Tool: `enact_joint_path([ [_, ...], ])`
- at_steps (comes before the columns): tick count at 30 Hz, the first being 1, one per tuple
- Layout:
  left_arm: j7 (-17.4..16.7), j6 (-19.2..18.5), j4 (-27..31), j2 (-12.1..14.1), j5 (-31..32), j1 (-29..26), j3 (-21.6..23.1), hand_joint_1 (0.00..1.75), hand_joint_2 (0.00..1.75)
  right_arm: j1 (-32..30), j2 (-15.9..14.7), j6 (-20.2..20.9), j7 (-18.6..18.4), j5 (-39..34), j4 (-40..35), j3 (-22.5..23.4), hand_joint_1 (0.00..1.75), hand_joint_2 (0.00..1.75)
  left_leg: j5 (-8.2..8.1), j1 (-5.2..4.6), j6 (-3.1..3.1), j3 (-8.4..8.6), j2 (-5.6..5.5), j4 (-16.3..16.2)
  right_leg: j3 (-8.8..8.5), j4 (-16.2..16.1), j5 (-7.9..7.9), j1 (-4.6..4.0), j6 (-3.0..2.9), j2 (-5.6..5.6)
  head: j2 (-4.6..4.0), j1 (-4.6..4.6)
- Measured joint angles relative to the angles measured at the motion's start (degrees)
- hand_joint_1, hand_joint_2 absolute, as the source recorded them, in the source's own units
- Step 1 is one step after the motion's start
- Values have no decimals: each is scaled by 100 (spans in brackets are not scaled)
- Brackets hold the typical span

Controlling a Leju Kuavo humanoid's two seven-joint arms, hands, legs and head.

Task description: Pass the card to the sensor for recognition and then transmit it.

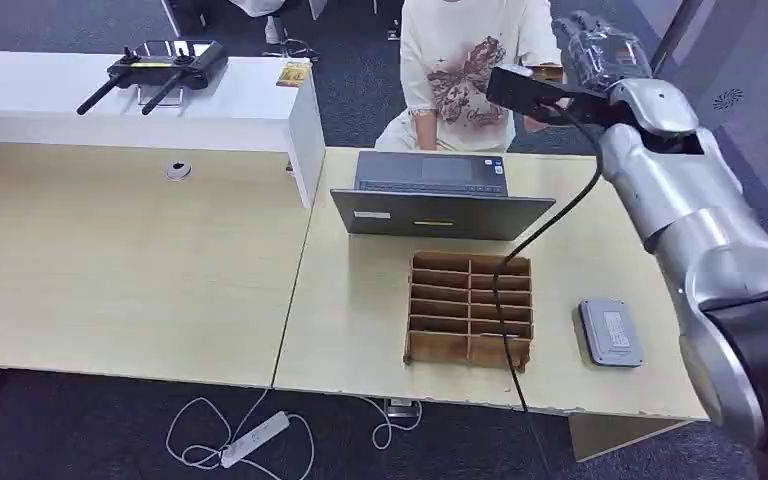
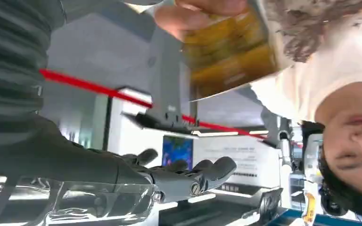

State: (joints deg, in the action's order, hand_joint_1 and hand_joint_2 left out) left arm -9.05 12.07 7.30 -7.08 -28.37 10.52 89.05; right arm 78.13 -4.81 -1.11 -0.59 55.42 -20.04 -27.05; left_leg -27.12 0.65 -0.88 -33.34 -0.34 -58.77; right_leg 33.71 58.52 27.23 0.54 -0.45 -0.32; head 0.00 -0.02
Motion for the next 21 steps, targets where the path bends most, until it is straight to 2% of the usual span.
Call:
enact_joint_path([
  [3,2,20,0,0,-13,-1,0,0,0,-39,-28,0,370,-610,-61,466,0,175,0,0,0,0,0,0,0,0,0,0,0,0,0,0],
  [7,17,57,0,0,-44,-7,0,0,0,-144,-87,248,1181,-1726,-183,1277,0,175,0,0,0,0,-1,-1,0,-2,0,0,0,-1,0,0],
  [10,48,87,0,0,-50,-11,0,0,0,-290,-138,764,1841,-2740,-293,1932,0,175,0,0,0,-1,-2,-1,-1,-3,0,0,0,-1,0,2],
  [13,55,129,0,2,-70,-12,0,0,0,-463,-186,1163,2297,-3438,-415,2503,0,175,0,0,0,0,-2,-1,-1,-3,0,0,0,-2,0,0],
  [15,57,140,0,2,-77,-14,0,0,0,-608,-225,1625,2578,-4037,-544,2846,0,175,0,0,0,-1,-2,-1,-1,-3,0,0,0,-2,0,2],
  [18,66,140,0,4,-85,-11,-2,0,0,-887,-282,2108,2719,-4816,-829,3156,0,175,-1,0,0,0,-2,-1,-1,-3,0,0,0,-2,0,0],
  [21,68,140,0,7,-85,-11,0,0,0,-1219,-359,2324,2695,-5515,-1196,3245,0,175,-1,0,0,0,-2,-1,-1,-4,0,0,0,-2,0,0],
])
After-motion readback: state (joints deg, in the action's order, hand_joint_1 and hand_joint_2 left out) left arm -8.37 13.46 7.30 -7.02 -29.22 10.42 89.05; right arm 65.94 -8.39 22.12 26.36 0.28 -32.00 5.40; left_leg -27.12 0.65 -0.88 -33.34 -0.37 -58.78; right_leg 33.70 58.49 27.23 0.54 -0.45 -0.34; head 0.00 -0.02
